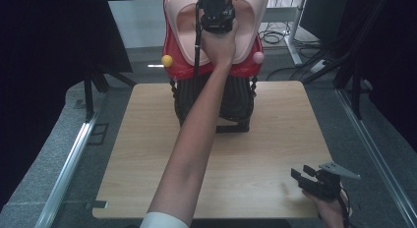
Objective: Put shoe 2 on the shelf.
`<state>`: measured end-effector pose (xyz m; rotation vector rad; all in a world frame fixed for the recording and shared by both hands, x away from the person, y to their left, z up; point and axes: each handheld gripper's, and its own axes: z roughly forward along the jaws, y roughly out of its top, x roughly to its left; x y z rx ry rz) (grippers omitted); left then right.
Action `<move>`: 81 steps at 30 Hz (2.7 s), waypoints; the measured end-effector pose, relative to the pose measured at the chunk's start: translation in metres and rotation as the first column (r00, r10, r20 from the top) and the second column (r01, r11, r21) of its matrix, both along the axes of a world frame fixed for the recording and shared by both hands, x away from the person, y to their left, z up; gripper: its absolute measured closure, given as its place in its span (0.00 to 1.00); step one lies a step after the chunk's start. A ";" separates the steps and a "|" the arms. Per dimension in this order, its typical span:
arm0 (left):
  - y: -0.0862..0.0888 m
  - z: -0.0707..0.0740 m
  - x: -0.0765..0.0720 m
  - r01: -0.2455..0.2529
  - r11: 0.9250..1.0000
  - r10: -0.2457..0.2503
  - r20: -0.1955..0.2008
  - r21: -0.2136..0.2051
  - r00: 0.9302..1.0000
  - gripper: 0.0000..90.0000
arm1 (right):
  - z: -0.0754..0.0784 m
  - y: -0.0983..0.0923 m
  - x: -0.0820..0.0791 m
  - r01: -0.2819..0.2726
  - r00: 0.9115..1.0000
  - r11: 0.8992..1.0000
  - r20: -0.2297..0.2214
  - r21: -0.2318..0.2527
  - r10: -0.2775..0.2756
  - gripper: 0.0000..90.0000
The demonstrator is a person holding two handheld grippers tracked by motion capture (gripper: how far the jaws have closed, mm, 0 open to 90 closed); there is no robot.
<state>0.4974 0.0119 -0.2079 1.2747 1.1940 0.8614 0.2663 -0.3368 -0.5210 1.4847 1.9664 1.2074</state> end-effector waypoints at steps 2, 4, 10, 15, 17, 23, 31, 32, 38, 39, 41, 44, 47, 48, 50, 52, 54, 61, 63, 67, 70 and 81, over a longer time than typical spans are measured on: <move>-0.002 -0.002 0.002 -0.016 0.999 0.016 -0.007 0.031 1.000 0.94 | 0.001 0.000 0.000 0.004 1.000 1.000 0.012 0.000 -0.004 0.47; -0.003 -0.004 0.003 -0.032 0.998 0.032 -0.004 0.051 0.999 0.94 | 0.002 -0.001 -0.001 0.005 1.000 1.000 0.010 -0.002 -0.005 0.47; -0.005 -0.004 0.006 -0.059 0.996 0.060 -0.011 0.065 0.998 0.94 | 0.001 0.001 0.001 0.001 1.000 1.000 0.007 0.004 -0.001 0.47; -0.004 -0.008 0.009 -0.077 0.994 0.081 -0.041 0.083 0.996 0.91 | 0.001 0.001 0.001 -0.005 1.000 1.000 0.003 0.000 0.005 0.47; -0.001 -0.008 0.009 -0.074 0.995 0.077 -0.043 0.069 0.996 0.91 | 0.000 0.001 0.001 -0.002 1.000 1.000 0.004 0.002 0.002 0.47; 0.000 -0.009 0.009 -0.033 0.997 0.036 -0.053 0.066 0.998 0.80 | 0.001 0.001 0.001 -0.002 1.000 1.000 0.005 -0.002 0.002 0.47; 0.011 -0.011 0.000 0.046 0.998 -0.045 -0.047 0.033 0.998 0.58 | -0.001 0.004 0.002 -0.005 1.000 1.000 0.002 -0.003 0.005 0.46; 0.013 -0.011 -0.003 0.058 0.998 -0.057 -0.042 0.028 0.997 0.57 | -0.001 0.005 0.002 -0.009 1.000 1.000 0.000 -0.006 0.009 0.46; 0.023 -0.011 -0.017 0.159 0.987 -0.158 -0.039 0.020 0.987 0.55 | -0.001 0.006 0.002 -0.006 1.000 1.000 0.002 -0.011 0.006 0.46; 0.024 -0.011 -0.021 0.171 0.985 -0.170 -0.040 0.024 0.985 0.55 | 0.000 0.006 0.002 -0.005 1.000 1.000 0.000 -0.012 0.005 0.46; 0.026 -0.013 -0.026 0.208 0.978 -0.206 -0.046 0.030 0.977 0.55 | 0.000 0.007 0.002 -0.007 1.000 1.000 0.004 -0.013 0.007 0.46; 0.029 -0.017 -0.035 0.253 0.966 -0.251 -0.047 0.044 0.967 0.55 | -0.001 0.008 0.002 -0.005 1.000 1.000 0.008 -0.015 0.005 0.46; 0.033 -0.023 -0.044 0.297 0.953 -0.294 -0.054 0.059 0.954 0.55 | -0.001 0.009 0.002 -0.009 1.000 1.000 0.005 -0.019 0.009 0.46; 0.035 -0.025 -0.047 0.315 0.947 -0.312 -0.055 0.060 0.948 0.55 | -0.001 0.009 0.002 -0.011 1.000 1.000 0.004 -0.021 0.011 0.46; 0.038 -0.030 -0.052 0.336 0.940 -0.333 -0.053 0.062 0.941 0.55 | -0.002 0.011 0.002 -0.013 1.000 1.000 0.004 -0.022 0.013 0.46; 0.041 -0.034 -0.059 0.354 0.933 -0.351 -0.050 0.070 0.935 0.55 | -0.002 0.011 0.002 -0.015 1.000 1.000 -0.001 -0.027 0.015 0.46; 0.045 -0.039 -0.064 0.382 0.921 -0.378 -0.063 0.081 0.924 0.54 | -0.002 0.012 0.002 -0.015 1.000 0.999 0.001 -0.028 0.015 0.46; 0.061 -0.053 -0.086 0.436 0.895 -0.433 -0.054 0.096 0.900 0.54 | -0.003 0.014 0.002 -0.018 1.000 0.999 0.002 -0.034 0.018 0.46; 0.065 -0.057 -0.093 0.446 0.890 -0.443 -0.046 0.095 0.895 0.54 | -0.003 0.014 0.002 -0.020 1.000 0.999 -0.001 -0.036 0.020 0.46; 0.073 -0.067 -0.109 0.477 0.871 -0.476 -0.041 0.113 0.879 0.54 | -0.003 0.016 0.002 -0.025 1.000 0.999 -0.001 -0.037 0.025 0.46; 0.079 -0.076 -0.120 0.494 0.862 -0.493 -0.042 0.114 0.869 0.54 | -0.003 0.017 0.002 -0.024 1.000 0.999 -0.001 -0.038 0.024 0.46; 0.102 -0.121 -0.151 0.525 0.847 -0.520 -0.067 0.086 0.851 0.54 | -0.006 0.022 0.003 -0.040 0.999 0.998 -0.013 -0.046 0.039 0.46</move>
